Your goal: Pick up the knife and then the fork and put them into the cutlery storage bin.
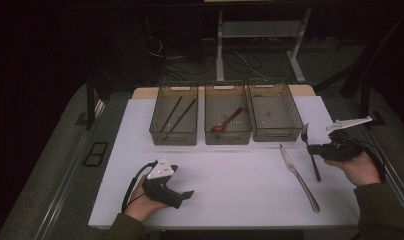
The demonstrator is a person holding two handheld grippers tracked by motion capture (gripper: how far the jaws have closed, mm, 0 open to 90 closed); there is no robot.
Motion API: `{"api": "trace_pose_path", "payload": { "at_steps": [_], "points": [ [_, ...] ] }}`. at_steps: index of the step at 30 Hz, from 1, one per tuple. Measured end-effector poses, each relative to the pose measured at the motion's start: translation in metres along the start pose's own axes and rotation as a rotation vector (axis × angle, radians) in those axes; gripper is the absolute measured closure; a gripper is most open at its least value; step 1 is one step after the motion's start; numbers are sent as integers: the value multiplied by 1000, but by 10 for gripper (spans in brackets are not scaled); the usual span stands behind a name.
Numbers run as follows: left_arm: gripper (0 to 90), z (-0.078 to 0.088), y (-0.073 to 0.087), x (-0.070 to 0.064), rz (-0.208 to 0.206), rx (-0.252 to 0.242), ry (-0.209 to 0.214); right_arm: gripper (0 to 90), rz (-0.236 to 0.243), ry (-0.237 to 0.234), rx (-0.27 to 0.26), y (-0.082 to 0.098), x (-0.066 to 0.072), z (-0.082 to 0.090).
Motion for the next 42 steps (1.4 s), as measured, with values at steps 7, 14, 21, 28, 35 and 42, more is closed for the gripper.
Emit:
{"api": "trace_pose_path", "payload": {
  "at_steps": [7,14,21,28,35,42],
  "points": [
    [0,-1,0,0,4,-2,7,850,-21,-15,-50,-6,0,2],
    [0,0,0,0,6,-6,7,850,-30,-26,-81,-14,0,2],
    [0,0,0,0,6,-10,6,849,-25,-31,-104,-27,1,-1],
    [0,1,0,1,3,-6,8,850,-24,-26,-132,-45,1,-5],
    [0,1,0,1,5,-8,7,849,-12,-13,-156,-69,-2,-7],
    [0,1,0,1,4,-8,9,850,10,5,-168,-98,-4,-12]
  ]
}}
Point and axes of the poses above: each handheld gripper's, and its own axes: z roughly backward along the jaws, y roughly out of its underside, x roughly to its left, the point moved 3 cm from there along -z, roughly forward along the jaws, and after that the axes turned 15 degrees about -x, right-handed, at the moved point
